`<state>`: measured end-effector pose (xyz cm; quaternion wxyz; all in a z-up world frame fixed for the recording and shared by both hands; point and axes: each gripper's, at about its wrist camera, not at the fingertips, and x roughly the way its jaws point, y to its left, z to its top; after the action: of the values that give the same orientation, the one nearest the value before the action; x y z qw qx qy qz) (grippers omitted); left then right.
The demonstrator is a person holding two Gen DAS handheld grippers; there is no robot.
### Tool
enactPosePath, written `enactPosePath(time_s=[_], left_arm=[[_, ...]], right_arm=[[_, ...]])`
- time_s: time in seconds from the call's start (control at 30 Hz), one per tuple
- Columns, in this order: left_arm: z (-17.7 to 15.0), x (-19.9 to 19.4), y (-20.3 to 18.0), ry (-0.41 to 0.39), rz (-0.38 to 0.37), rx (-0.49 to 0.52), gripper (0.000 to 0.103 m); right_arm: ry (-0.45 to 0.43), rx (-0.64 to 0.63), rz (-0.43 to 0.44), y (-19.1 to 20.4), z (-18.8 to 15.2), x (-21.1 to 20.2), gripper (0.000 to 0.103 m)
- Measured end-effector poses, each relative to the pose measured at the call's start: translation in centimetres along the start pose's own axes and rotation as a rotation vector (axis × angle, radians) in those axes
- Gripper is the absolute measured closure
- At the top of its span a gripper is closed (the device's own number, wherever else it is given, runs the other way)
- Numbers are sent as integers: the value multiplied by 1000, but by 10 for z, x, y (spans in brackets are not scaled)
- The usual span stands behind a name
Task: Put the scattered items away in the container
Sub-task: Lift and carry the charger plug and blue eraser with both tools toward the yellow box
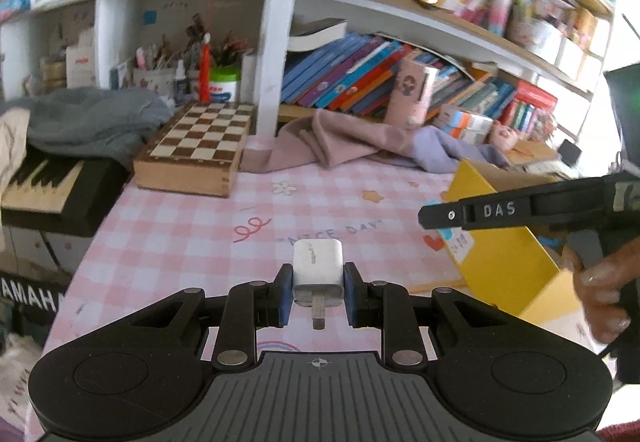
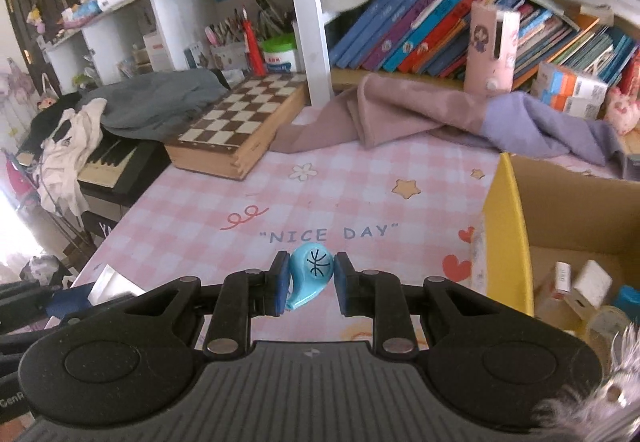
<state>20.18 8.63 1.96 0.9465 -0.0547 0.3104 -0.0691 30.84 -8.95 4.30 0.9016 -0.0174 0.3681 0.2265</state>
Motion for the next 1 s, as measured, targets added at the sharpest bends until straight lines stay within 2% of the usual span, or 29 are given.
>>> enactPosePath(time_s=[0.37, 0.6, 0.77, 1.0], left_arm=[[-25, -62, -29, 5, -81, 70, 79], [-57, -95, -36, 40, -104, 54, 79], [-74, -119, -37, 37, -110, 52, 79], [-95, -132, -44, 66, -138, 57, 79]], right_arm=[[-20, 44, -19, 8, -56, -76, 81], [-23, -2, -33, 33, -107, -115, 81], [-5, -14, -40, 46, -140, -134, 81], [7, 11, -63, 50, -166, -152, 81]])
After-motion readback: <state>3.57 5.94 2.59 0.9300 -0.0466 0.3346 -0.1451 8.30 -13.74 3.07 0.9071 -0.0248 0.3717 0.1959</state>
